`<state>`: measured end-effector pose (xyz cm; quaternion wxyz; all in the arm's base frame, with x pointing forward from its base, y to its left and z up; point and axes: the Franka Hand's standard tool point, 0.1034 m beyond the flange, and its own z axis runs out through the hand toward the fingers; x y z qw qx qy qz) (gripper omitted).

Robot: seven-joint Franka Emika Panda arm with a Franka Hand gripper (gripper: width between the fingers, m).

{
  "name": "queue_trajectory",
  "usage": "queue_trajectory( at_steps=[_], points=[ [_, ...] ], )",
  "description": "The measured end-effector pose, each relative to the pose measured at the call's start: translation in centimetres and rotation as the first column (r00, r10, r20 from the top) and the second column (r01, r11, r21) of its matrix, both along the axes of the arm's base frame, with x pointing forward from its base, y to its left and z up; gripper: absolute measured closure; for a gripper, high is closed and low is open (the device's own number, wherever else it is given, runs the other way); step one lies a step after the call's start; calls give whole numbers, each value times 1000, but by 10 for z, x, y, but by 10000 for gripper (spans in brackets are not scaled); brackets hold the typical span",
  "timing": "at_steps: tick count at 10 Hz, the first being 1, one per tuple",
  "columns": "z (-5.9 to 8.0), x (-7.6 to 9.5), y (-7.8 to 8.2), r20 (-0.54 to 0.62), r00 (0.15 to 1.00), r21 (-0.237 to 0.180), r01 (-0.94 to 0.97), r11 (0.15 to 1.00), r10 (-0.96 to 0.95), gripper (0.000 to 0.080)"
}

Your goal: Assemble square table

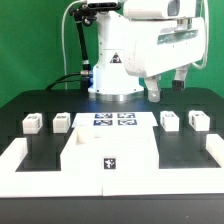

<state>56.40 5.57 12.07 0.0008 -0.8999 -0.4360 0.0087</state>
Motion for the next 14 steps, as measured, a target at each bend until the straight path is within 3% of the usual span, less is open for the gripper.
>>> queue_trajectory(
  at_steps=[8, 11, 14],
  points=[
    [-1, 0, -1, 8, 1000, 1, -28, 1000, 28, 150],
    [-12, -12, -19, 41, 953, -4, -300, 954, 300, 150],
    [-14, -16, -30, 18, 947, -7, -322, 947, 322, 150]
  ],
)
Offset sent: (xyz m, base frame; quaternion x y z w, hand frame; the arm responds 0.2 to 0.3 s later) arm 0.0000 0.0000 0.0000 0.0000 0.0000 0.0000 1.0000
